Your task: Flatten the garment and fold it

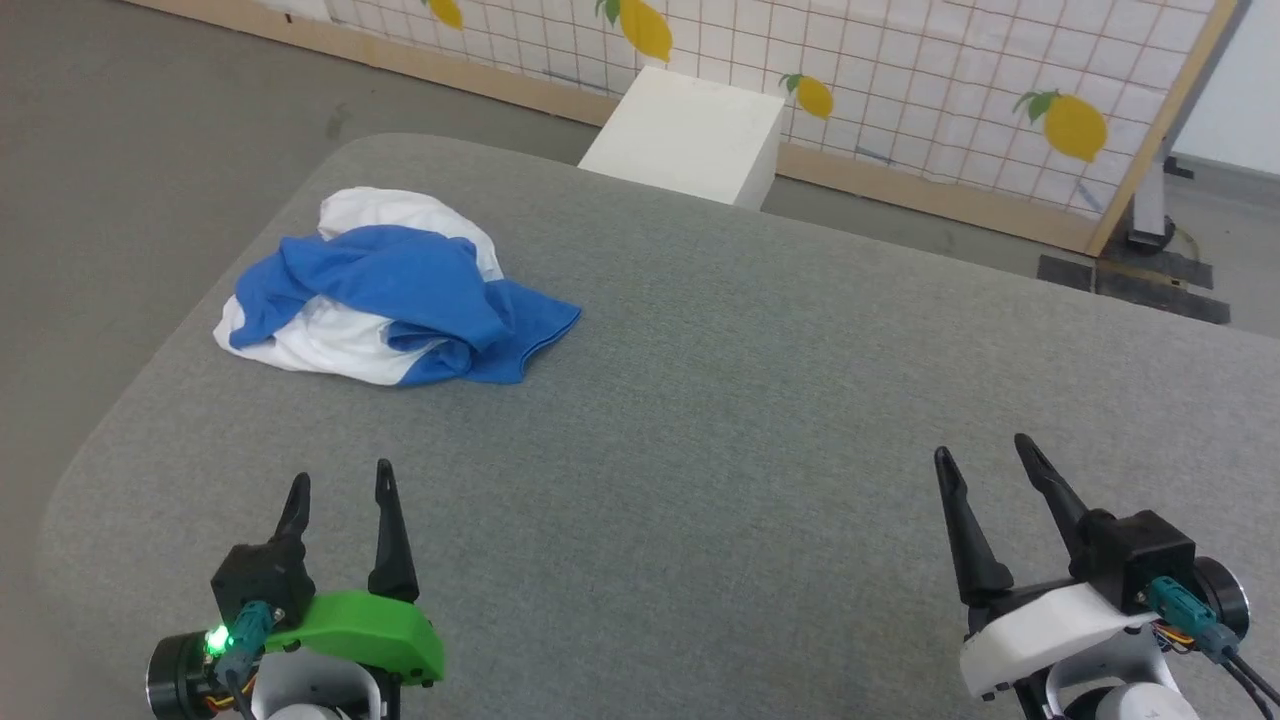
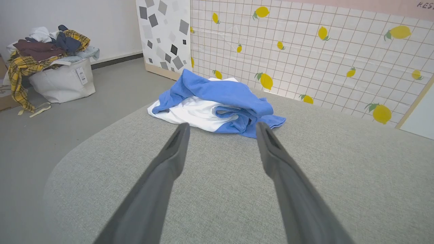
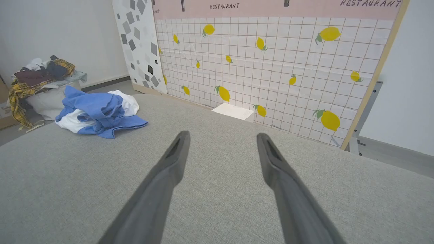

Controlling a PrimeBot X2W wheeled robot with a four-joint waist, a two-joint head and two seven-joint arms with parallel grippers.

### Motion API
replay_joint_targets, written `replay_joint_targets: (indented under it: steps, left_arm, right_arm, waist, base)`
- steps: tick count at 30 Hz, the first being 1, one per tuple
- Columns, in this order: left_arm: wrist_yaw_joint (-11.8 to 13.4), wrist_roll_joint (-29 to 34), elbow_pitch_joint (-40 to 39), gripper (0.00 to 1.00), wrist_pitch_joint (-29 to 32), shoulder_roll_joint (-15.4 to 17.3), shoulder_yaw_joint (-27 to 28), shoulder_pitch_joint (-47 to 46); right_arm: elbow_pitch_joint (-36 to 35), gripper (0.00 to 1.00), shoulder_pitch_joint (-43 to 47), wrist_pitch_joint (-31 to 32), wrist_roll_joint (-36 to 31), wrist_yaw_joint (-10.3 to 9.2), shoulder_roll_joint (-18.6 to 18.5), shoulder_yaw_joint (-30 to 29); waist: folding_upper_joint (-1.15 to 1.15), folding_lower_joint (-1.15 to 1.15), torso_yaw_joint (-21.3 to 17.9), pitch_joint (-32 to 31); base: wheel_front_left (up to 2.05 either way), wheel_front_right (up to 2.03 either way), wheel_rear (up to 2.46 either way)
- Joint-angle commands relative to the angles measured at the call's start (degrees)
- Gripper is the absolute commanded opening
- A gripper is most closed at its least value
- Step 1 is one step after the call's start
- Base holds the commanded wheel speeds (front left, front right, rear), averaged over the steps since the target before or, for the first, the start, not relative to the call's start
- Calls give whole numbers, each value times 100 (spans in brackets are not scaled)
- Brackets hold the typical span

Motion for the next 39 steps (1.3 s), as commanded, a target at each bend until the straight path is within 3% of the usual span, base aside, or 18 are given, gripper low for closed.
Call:
replay_joint_targets:
  steps: [1,39]
  left_arm:
    - [51,-46,19,100,-66,-18,-3,15]
    - [304,-440,334,100,-514,-32,-110,-33]
  right_arm:
    - [0,100,-51,-69,47,-5,7,8]
    - [106,100,-20,-429,251,-7,11,157]
  waist:
    - [0,-1,70,8]
    - [0,-1,1181,-5]
  base:
    - [0,0,0]
    - [0,0,0]
